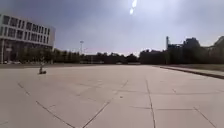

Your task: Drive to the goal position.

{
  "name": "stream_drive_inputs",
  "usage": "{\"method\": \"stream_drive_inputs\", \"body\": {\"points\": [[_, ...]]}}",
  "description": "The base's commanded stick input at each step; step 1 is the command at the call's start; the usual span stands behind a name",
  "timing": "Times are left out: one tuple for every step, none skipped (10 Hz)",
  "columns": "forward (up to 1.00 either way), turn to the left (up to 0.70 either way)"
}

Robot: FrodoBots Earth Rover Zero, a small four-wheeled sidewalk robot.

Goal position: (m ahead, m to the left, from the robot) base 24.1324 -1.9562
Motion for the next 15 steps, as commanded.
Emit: {"method": "stream_drive_inputs", "body": {"points": [[0.7, -0.18], [0.7, -0.03], [0.7, -0.01], [0.7, -0.01], [0.7, -0.01], [0.7, -0.01], [0.7, -0.01], [0.7, -0.01], [0.7, -0.01], [0.7, -0.01], [0.7, -0.01], [0.7, -0.01], [0.7, -0.01], [0.7, -0.01], [0.7, -0.01]]}}
